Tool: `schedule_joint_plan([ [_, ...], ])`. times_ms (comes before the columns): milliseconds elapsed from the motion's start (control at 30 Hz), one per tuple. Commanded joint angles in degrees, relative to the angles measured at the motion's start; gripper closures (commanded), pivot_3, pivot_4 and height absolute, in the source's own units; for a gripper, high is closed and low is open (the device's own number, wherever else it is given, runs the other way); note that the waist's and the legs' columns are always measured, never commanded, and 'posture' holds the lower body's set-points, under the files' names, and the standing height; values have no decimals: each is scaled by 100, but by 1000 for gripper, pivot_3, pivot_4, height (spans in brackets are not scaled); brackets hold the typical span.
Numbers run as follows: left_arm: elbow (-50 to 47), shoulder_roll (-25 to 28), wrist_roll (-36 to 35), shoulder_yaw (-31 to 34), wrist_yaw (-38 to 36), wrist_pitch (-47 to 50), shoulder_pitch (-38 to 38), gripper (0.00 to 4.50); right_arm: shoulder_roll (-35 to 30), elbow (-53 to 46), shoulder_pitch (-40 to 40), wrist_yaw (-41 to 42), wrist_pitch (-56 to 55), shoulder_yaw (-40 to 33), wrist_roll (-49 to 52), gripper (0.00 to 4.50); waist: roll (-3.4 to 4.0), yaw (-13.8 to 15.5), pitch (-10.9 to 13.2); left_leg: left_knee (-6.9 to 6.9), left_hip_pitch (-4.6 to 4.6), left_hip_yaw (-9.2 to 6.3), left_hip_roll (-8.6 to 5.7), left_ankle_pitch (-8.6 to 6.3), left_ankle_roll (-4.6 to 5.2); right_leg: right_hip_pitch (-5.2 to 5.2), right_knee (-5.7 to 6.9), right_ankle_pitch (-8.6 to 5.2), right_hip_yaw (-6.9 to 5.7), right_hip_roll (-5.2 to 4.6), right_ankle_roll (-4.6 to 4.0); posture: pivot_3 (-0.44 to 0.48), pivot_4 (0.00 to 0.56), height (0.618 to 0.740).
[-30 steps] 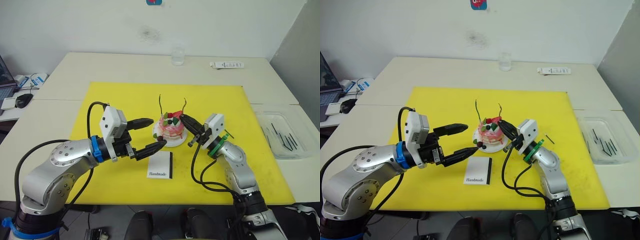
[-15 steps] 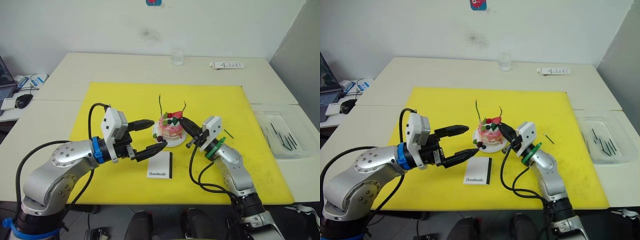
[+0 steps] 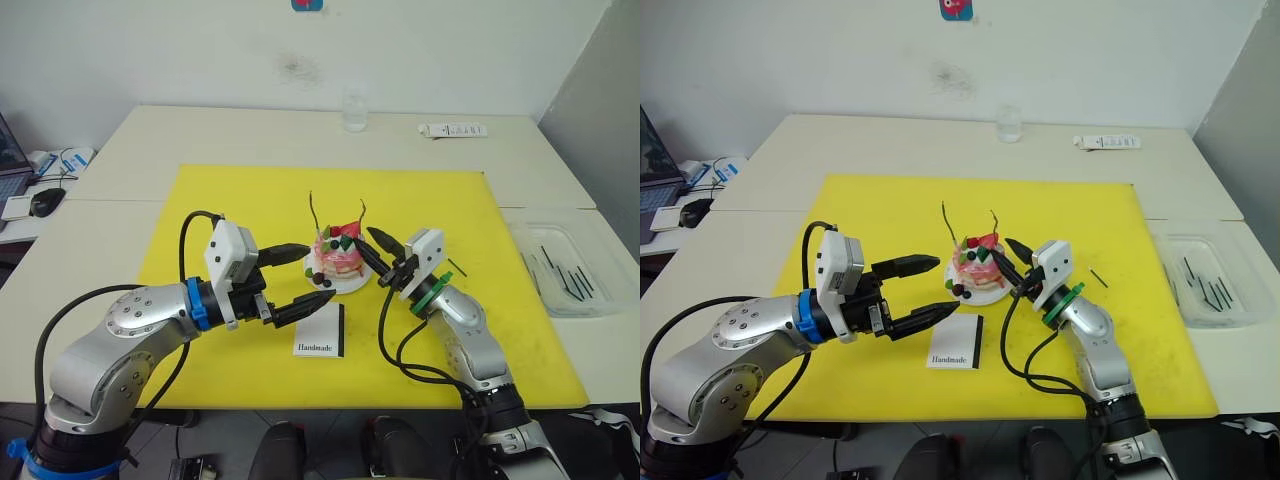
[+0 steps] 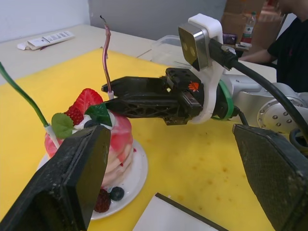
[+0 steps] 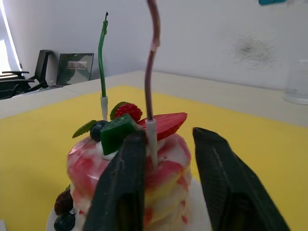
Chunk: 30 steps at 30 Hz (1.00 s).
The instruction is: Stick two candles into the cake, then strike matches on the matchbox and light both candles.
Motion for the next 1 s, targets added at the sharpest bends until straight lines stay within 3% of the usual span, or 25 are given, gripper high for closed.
schedule_joint_plan([
  [33, -133, -12, 63, -5, -39, -160, -54, 0, -1, -283, -53, 15, 59, 29, 26, 1443, 0, 0, 0, 0, 0, 0, 0, 0, 0, 0, 0, 0, 0, 0, 0, 0, 150, 740],
  [100, -102, -29, 107, -36, -22, -169, -88, 0, -62, -455, -9, 51, 109, 32, 37, 809, 0, 0, 0, -1, 0, -1, 0, 0, 0, -1, 0, 0, -1, 0, 0, 0, 150, 740],
  [400, 56, 54, 130, -36, 87, 83, -199, 0, -688, -1426, 267, 281, 705, -194, 360, 809, 1, 2, 1, -1, -4, 1, -2, 0, 0, -2, -3, 0, -1, -2, 0, 0, 150, 740],
  [600, 491, 443, -160, 521, -42, 500, -244, 0, -1454, -2246, 510, 615, 1449, -520, 824, 809, 2, 2, 2, -2, -3, -2, 0, 0, 0, -3, -2, -1, -4, -1, 0, 0, 150, 740],
  [700, 873, 776, -682, 875, -170, 1204, -229, 0, -2099, -2631, 725, 1035, 1853, -608, 1034, 1424, 3, 2, 3, -4, -3, -2, 0, 0, 0, -3, -4, -2, -6, 0, 0, 0, 150, 740],
  [867, 1176, 1513, -1939, 1178, -544, 2907, 239, 0, -2849, -3120, 992, 1466, 2268, -450, 1089, 3138, 2, -15, 5, -8, -3, 2, 0, 0, 0, -6, -9, -4, -3, -2, -1, 0, 150, 740],
  [1000, 1591, 1482, -2659, 1246, -196, 3834, 221, 0, -3070, -3170, 1013, 1679, 2109, -69, 706, 4463, 2, -10, 5, -10, -2, -5, 1, 0, 0, -6, -6, -6, -11, -4, -2, 0, 150, 740],
])
